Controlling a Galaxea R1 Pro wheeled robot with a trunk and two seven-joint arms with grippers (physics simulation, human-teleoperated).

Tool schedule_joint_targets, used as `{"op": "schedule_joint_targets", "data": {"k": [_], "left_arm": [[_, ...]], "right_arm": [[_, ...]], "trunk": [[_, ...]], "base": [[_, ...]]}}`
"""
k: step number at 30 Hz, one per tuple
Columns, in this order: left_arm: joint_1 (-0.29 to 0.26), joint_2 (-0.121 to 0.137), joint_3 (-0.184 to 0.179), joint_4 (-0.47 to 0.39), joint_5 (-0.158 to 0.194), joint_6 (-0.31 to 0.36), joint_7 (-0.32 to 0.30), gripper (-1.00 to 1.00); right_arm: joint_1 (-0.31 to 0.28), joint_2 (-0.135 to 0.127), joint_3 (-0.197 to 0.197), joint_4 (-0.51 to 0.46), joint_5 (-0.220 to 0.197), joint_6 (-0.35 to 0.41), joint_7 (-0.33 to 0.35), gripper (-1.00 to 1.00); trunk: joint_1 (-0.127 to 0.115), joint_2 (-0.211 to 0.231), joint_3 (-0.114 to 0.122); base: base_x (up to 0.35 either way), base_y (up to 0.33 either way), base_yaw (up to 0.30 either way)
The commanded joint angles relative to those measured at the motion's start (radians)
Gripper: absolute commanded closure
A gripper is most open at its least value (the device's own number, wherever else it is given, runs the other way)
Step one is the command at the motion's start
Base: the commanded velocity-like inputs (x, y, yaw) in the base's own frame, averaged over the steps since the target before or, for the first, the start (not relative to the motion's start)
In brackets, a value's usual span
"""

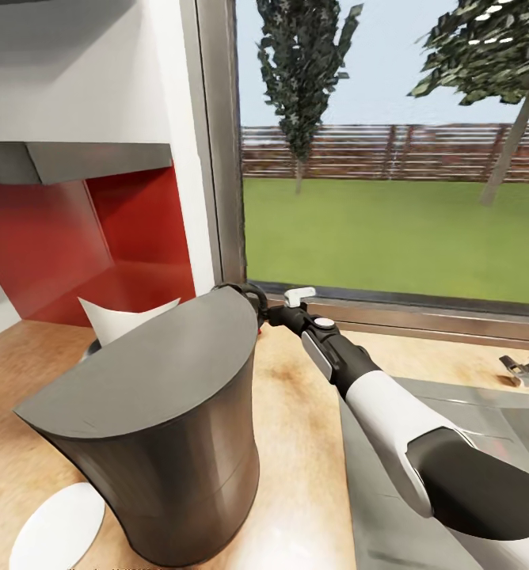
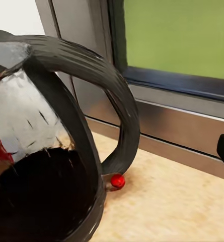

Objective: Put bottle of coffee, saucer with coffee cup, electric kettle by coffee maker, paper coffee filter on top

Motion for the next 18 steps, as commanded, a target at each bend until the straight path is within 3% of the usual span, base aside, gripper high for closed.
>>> {"op": "schedule_joint_targets", "data": {"k": [1, 18], "left_arm": [[0.001, 0.0, 0.007, -0.002, 0.0, -0.001, 0.0, -1.0], [0.001, 0.0, 0.007, -0.001, 0.0, -0.001, 0.0, -1.0]], "right_arm": [[-0.001, 0.0, 0.003, -0.001, -0.008, 0.004, 0.0, -1.0], [-0.001, -0.001, 0.003, -0.002, -0.007, 0.004, -0.001, -1.0]], "trunk": [[0.0, -0.001, -0.001], [0.0, -0.001, -0.014]], "base": [[0.0, 0.0, 0.062], [0.0, 0.0, 0.006]]}}
